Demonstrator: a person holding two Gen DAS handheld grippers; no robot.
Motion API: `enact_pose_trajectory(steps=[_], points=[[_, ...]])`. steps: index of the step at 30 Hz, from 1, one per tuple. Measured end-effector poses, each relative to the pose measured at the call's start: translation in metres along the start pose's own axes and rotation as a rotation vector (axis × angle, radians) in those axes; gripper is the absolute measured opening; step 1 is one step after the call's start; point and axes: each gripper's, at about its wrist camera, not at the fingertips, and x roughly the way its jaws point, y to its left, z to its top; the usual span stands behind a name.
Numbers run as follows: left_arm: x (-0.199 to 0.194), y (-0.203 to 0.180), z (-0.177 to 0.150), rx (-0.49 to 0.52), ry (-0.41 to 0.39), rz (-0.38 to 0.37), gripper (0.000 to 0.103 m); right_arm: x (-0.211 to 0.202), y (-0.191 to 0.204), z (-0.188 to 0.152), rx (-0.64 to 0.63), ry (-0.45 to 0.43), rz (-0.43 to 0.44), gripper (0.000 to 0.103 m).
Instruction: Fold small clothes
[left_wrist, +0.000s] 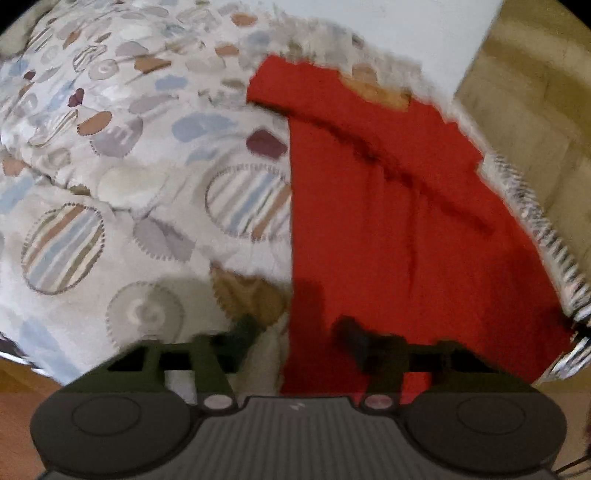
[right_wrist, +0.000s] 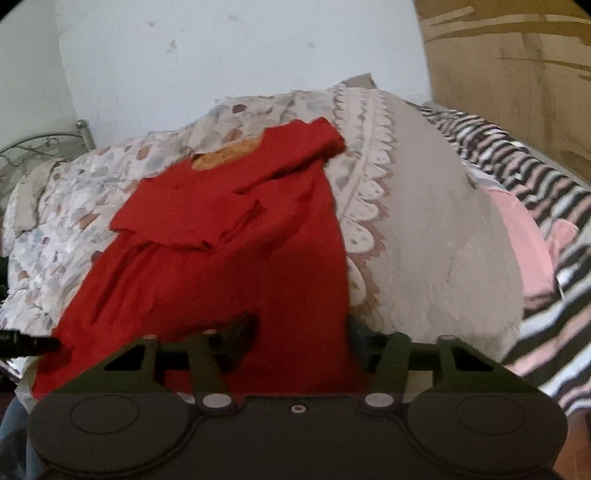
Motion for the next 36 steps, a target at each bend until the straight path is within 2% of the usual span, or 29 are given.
enact_pose_trajectory(steps=[1, 2, 3, 4, 6, 8, 11, 13, 15, 18, 21, 26, 27, 29, 31, 32, 34, 35, 36], points=[[0.000, -0.005, 0.001, 0.026, 0.035, 0.023, 0.018, 0.000, 0.002, 0.000, 0.006, 0.011, -0.015, 0.040], [-0.002, -0.011, 0.003, 0.038, 0.069, 0.015, 0.009, -0.003, 0.003, 0.001, 0.015, 0.008, -0.020, 0.032], [-0.006, -0.016, 0.005, 0.040, 0.081, 0.007, 0.008, -0.007, 0.006, 0.003, 0.016, 0.002, -0.023, 0.011], [-0.011, -0.023, 0.008, 0.061, 0.077, 0.025, 0.007, -0.010, 0.009, 0.005, 0.007, -0.005, -0.035, 0.005], [-0.024, -0.034, 0.009, 0.116, 0.041, 0.062, 0.006, -0.018, 0.013, 0.008, -0.029, -0.028, -0.075, 0.004], [-0.044, -0.035, 0.011, 0.115, -0.014, 0.064, 0.006, -0.033, 0.009, 0.013, -0.022, -0.067, -0.090, 0.004], [-0.076, -0.028, 0.011, 0.103, -0.076, 0.060, 0.005, -0.064, 0.005, 0.020, -0.028, -0.128, -0.079, 0.003], [-0.084, -0.027, 0.007, 0.137, -0.098, 0.102, 0.005, -0.075, 0.007, 0.022, -0.060, -0.135, -0.070, 0.003], [-0.075, -0.024, 0.003, 0.148, -0.072, 0.127, 0.005, -0.075, 0.009, 0.017, -0.084, -0.119, -0.062, 0.003], [-0.052, -0.017, -0.006, 0.104, -0.023, 0.113, 0.005, -0.055, 0.007, 0.000, -0.081, -0.063, -0.077, 0.003], [-0.046, -0.020, -0.015, 0.131, -0.044, 0.142, 0.006, -0.046, 0.001, -0.011, -0.059, -0.038, -0.092, 0.003], [-0.048, -0.018, -0.020, 0.126, -0.051, 0.122, 0.009, -0.047, 0.000, -0.014, -0.111, -0.048, -0.083, 0.005], [-0.048, -0.016, -0.020, 0.108, -0.045, 0.120, 0.012, -0.046, 0.001, -0.015, -0.126, -0.050, -0.082, 0.007], [-0.049, -0.012, -0.020, 0.058, -0.031, 0.117, 0.025, -0.047, 0.002, -0.017, -0.161, -0.054, -0.091, 0.018], [-0.051, -0.008, -0.021, 0.018, -0.019, 0.110, 0.082, -0.049, 0.002, -0.020, -0.194, -0.060, -0.107, 0.044], [-0.053, -0.007, -0.023, 0.005, -0.041, 0.128, 0.091, -0.050, 0.000, -0.021, -0.211, -0.065, -0.119, 0.049], [-0.062, -0.010, -0.026, 0.015, -0.107, 0.181, 0.096, -0.054, -0.003, -0.022, -0.236, -0.076, -0.131, 0.065], [-0.064, -0.013, -0.026, 0.044, -0.125, 0.207, 0.098, -0.057, -0.004, -0.023, -0.248, -0.081, -0.132, 0.069], [-0.066, -0.015, -0.026, 0.068, -0.135, 0.229, 0.103, -0.059, -0.005, -0.025, -0.265, -0.088, -0.130, 0.078]])
